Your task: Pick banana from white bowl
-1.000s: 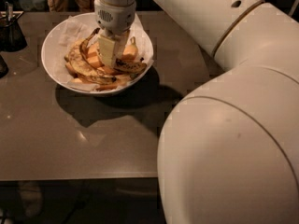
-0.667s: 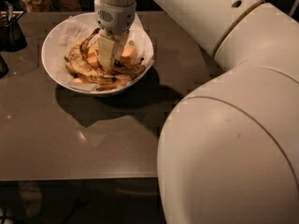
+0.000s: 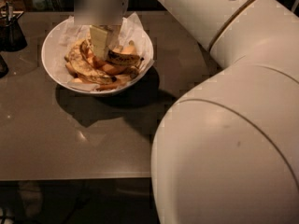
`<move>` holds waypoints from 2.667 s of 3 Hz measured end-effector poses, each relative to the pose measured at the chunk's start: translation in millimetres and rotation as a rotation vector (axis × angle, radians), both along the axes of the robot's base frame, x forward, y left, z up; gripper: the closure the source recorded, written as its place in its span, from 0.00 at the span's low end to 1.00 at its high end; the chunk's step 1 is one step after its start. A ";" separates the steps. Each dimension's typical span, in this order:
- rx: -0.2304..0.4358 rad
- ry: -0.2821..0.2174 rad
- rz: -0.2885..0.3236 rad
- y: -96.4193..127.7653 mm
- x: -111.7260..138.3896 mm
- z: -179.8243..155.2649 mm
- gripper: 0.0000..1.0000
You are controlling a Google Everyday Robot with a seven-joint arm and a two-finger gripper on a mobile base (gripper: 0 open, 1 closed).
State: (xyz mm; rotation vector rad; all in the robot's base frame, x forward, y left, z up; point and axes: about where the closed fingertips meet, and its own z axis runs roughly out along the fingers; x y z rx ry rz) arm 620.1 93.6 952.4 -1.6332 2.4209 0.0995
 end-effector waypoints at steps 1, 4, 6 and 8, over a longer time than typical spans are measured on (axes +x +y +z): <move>0.046 -0.048 0.079 6.5 -10.8 17.6 1.00; 0.011 -0.029 0.143 46.9 -57.6 40.6 1.00; 0.064 -0.003 0.172 60.6 -64.7 32.3 1.00; 0.110 0.087 0.210 78.3 -128.6 32.8 1.00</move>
Offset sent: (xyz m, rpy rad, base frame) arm -0.0054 -0.0011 0.0205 -0.0070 -0.0340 0.0613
